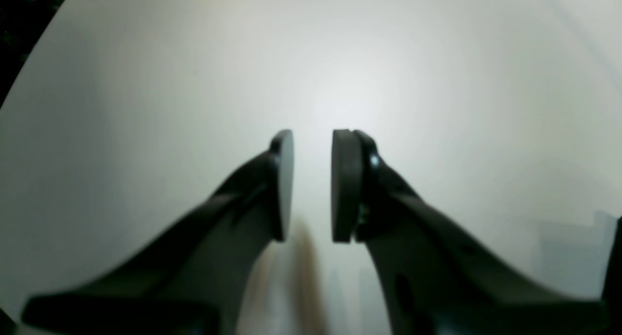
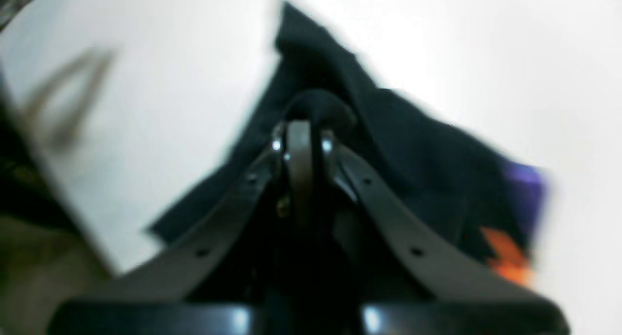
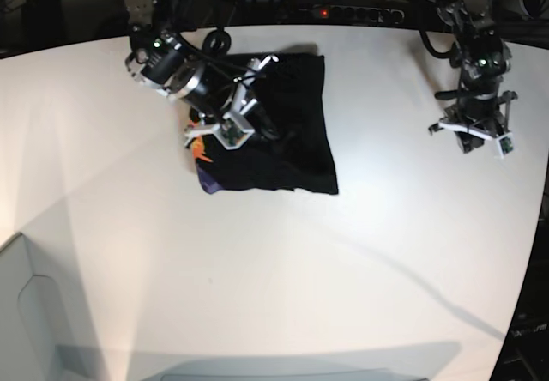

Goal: Fold the T-shirt properly
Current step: 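Release the right gripper and pull the folded bundle toward the robot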

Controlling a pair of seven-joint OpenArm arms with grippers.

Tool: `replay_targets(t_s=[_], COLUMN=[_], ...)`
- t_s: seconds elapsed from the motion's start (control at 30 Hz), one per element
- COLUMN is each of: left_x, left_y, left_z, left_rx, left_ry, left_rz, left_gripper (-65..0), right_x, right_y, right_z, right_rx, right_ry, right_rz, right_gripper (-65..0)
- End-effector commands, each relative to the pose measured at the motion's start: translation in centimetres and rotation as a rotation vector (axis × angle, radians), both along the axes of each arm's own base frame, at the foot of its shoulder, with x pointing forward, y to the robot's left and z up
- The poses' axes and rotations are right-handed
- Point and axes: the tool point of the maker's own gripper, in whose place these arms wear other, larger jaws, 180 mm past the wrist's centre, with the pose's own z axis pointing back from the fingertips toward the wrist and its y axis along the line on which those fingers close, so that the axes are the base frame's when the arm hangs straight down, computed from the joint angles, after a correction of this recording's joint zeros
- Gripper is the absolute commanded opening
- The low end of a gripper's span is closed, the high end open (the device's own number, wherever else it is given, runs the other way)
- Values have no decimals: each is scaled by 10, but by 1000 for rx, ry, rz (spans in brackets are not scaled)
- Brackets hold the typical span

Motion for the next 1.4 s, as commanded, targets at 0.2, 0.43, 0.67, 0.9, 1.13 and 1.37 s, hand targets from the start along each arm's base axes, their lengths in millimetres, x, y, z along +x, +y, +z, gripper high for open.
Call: replay_targets(t_s=[0.2,0.43,0.67,0.9,1.13,1.37], left_x=[9,8,-8,-30,-38,-37], left_y=[1,2,23,50,53,49], left_z=[27,26,27,29,25,22], left_rx=[45,47,70,100,110,99], left_ry=[-69,-63,-48,-28,0,3], left_rz=[-19,-19,38,115,111,107], left_gripper=[-517,-517,-516,-515,-515,-515], right_x=[-46,-89,-97,-37,-1,8], right_y=[47,65,53,-3,-72,-130], right_z=[5,-4,-12,-11,-31,-62], right_rx=[53,15,-29,-99,-182,-237], right_ry=[19,38,35,-15,20,108], right_rz=[191,370,411,188,-25,-178], right_gripper=[-650,-510,-345,-344,-340,-340])
